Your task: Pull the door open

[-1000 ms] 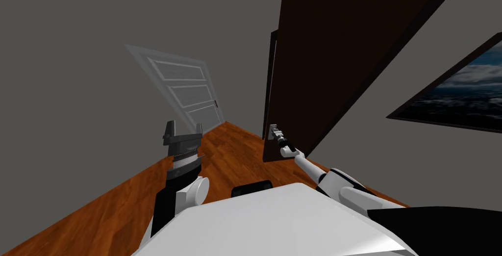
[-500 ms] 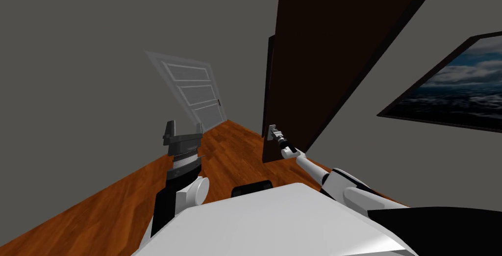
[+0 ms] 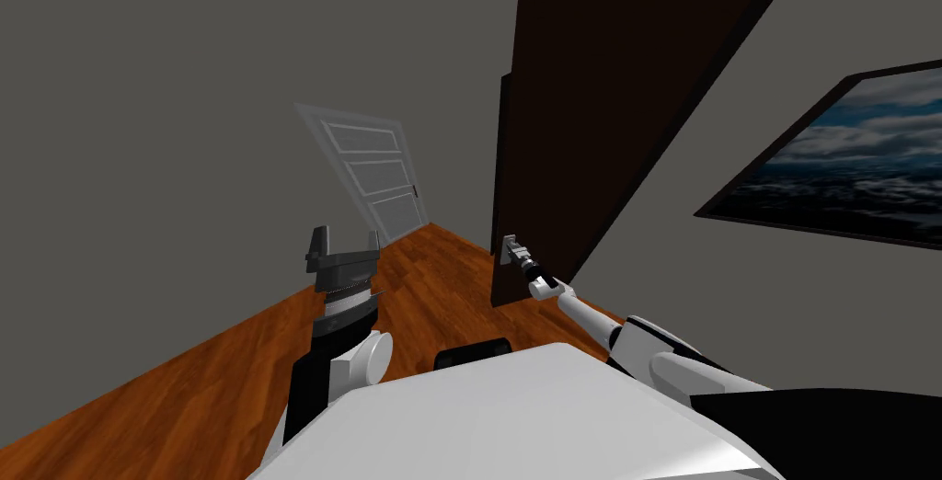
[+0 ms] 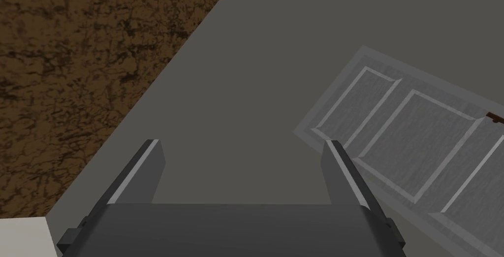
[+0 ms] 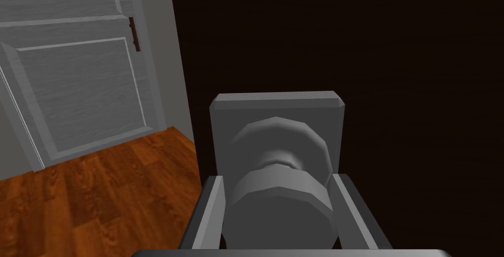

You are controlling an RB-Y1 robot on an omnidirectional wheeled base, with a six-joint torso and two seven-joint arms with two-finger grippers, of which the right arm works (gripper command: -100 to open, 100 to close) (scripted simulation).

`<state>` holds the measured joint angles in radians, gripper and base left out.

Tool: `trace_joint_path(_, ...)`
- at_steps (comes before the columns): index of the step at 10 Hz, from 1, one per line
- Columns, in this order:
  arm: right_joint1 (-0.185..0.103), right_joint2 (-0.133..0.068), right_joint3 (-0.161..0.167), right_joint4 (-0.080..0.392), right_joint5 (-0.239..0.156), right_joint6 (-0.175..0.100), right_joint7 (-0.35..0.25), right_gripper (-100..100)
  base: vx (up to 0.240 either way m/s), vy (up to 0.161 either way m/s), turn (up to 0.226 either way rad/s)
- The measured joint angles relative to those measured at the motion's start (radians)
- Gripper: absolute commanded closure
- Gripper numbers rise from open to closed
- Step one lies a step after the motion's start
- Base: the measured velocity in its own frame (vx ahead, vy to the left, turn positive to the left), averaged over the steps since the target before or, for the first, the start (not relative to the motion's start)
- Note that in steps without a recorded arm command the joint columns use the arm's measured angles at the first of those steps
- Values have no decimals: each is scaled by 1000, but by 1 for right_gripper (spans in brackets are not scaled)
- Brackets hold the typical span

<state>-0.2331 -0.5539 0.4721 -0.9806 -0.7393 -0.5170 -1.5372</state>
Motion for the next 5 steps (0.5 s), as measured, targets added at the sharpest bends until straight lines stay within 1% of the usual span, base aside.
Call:
trace_joint_path(1, -1, -8, 9, -4, 2, -7, -10, 100, -172, -105, 74)
trace_joint_path(2, 5, -18, 17, -19, 3, -8, -16, 100, -178, -115, 89)
trace_joint_path(3, 6, -29, 33, -25, 6, -14, -28, 100, -183, -122, 104)
trace_joint_path(5, 13, -50, 61, -38, 11, -27, -52, 100, -189, -87, 66)
